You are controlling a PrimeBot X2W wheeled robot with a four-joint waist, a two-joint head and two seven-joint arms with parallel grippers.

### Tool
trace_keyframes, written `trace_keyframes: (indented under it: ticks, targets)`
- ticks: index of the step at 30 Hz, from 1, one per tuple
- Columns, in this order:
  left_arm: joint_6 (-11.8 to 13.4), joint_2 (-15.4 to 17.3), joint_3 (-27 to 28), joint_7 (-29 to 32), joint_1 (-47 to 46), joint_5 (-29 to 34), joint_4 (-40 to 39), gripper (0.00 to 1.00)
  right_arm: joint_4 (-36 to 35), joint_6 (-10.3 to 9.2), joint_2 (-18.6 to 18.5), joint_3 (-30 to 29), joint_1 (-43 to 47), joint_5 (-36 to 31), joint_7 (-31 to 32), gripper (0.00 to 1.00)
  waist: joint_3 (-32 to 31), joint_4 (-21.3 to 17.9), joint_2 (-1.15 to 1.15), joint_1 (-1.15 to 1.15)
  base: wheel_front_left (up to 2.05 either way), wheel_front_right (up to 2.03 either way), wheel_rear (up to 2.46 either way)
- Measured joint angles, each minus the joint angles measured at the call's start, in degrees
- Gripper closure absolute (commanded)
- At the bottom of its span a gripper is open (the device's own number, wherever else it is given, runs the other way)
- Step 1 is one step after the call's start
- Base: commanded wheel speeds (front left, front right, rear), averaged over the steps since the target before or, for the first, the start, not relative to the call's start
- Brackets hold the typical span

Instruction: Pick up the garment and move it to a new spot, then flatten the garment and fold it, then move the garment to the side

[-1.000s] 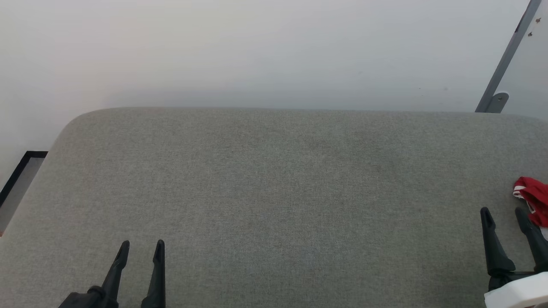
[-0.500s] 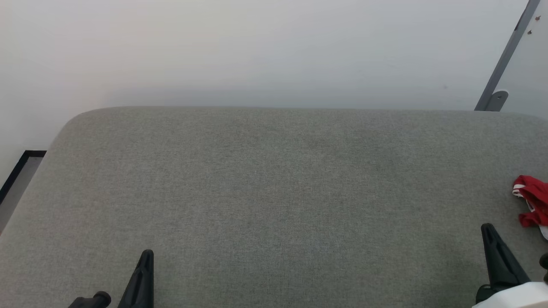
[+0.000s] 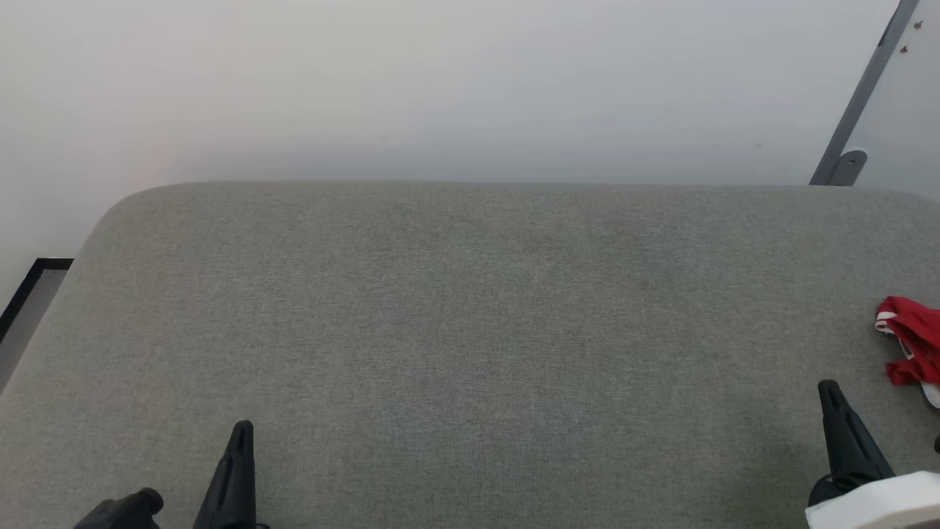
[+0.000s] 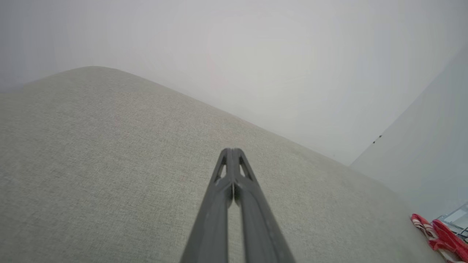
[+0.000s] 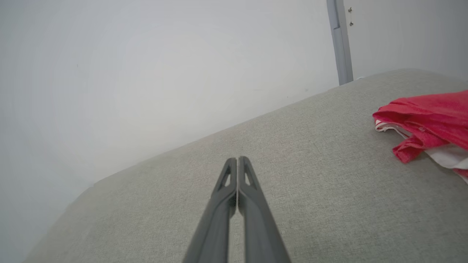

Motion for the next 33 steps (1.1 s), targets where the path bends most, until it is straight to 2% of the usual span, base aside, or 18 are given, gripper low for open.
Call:
trace_keyframes:
  ticks: [33]
  targets:
    - [0.00, -0.96, 1.99, 6.54, -6.19, -26.21, 3.72, 1.00, 3.44, -0.01, 3.38, -0.43, -5.00, 23.37, 4.52, 1.00, 0.91, -0.96, 0.00, 0.00, 0.00, 0.00, 0.00]
